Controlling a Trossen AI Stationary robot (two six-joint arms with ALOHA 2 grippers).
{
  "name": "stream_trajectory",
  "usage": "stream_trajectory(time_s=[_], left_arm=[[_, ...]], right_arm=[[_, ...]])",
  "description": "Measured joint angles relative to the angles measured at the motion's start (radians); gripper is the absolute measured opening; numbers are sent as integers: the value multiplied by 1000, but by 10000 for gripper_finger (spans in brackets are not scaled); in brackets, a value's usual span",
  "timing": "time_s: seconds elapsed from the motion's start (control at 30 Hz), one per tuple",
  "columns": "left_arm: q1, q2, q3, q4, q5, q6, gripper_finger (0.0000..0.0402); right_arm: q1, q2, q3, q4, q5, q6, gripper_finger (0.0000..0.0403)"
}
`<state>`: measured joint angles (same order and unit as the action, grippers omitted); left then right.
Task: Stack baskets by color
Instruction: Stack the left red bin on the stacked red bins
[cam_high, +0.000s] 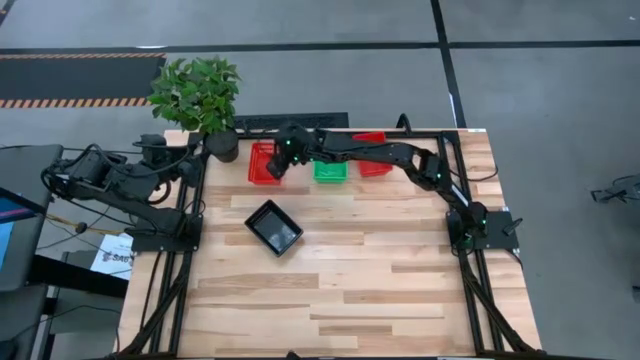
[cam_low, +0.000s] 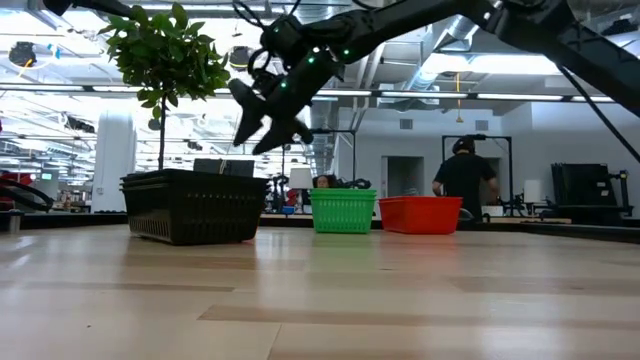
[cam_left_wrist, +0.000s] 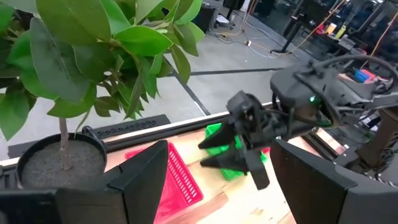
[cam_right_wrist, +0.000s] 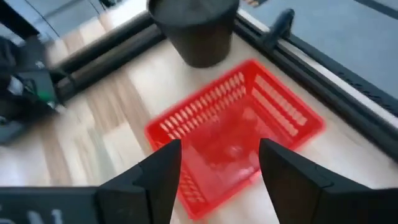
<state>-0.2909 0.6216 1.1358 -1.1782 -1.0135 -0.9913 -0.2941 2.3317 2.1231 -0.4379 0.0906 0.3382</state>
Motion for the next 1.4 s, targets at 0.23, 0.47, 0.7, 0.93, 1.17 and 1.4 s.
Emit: stream_trajectory(time_s=[0.23, 0.47, 0.7, 0.93, 1.17, 1.4], left_arm=[[0, 0, 0, -14, 7, -1, 270], [0, 0, 0, -16, 9, -1, 270], [0, 0, 0, -20, 10, -42, 270], [0, 0, 0, -23, 10, -43, 270], [0, 0, 0, -24, 10, -44, 270], [0, 0, 0, -28, 9, -42, 270]], right_arm=[[44, 54, 2, -38, 44, 156, 221], [52, 99, 1, -90, 73, 234, 211], [28, 113, 1, -72, 70, 260, 207], [17, 113, 1, -66, 69, 291, 204], [28, 125, 2, -35, 69, 317, 203], [30, 135, 1, -34, 69, 328, 202]])
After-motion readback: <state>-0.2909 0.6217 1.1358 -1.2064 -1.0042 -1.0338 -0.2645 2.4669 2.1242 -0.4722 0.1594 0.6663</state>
